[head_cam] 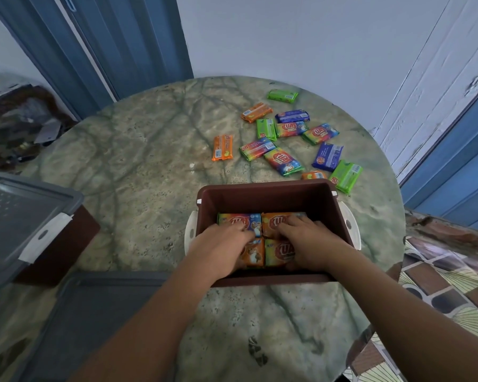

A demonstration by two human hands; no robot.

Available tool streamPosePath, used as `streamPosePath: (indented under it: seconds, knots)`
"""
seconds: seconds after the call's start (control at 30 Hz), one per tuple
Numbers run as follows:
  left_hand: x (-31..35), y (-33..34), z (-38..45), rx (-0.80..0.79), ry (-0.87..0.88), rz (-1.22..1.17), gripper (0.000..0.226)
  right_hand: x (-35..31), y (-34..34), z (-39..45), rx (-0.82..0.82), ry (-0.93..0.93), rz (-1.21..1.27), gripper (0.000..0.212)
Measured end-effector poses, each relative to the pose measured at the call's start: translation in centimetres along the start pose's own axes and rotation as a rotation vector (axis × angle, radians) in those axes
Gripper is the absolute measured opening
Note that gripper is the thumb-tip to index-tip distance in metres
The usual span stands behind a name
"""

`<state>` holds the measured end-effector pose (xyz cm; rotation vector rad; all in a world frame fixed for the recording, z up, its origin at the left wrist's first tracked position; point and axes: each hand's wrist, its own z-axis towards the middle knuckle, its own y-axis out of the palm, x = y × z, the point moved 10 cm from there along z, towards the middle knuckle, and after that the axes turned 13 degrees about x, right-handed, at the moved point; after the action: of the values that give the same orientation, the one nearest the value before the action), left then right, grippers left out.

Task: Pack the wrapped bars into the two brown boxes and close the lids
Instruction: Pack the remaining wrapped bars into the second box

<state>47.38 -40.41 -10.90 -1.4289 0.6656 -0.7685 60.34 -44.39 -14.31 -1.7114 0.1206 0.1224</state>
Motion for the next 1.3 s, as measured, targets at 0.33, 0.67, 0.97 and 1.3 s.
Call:
streamPosePath:
  seconds: [0.33, 0.67, 0.97, 1.3]
  knots:
    - [-1.9, -2.7, 0.2, 0.262, -0.178, -0.3, 0.049, 0.0, -3.3, 0.0, 0.281, 0.024, 0.177, 0.054]
    - [-9.9, -1.9, 3.7, 0.155, -0.534, -0.114, 0.073, 5.3, -8.5, 3.5, 0.405, 0.222, -0.068, 0.061]
    - [-9.2, -1.3, 7.1, 0.183, -0.433, -0.003, 0.052, 7.7, -7.8, 3.4, 0.327, 0.299, -0.002, 0.045]
    - [-2.8, -1.4, 13.9, 0.16, -0.274, -0.013, 0.054, 14.1, -8.1, -1.6, 0.346, 0.497, 0.032, 0.04]
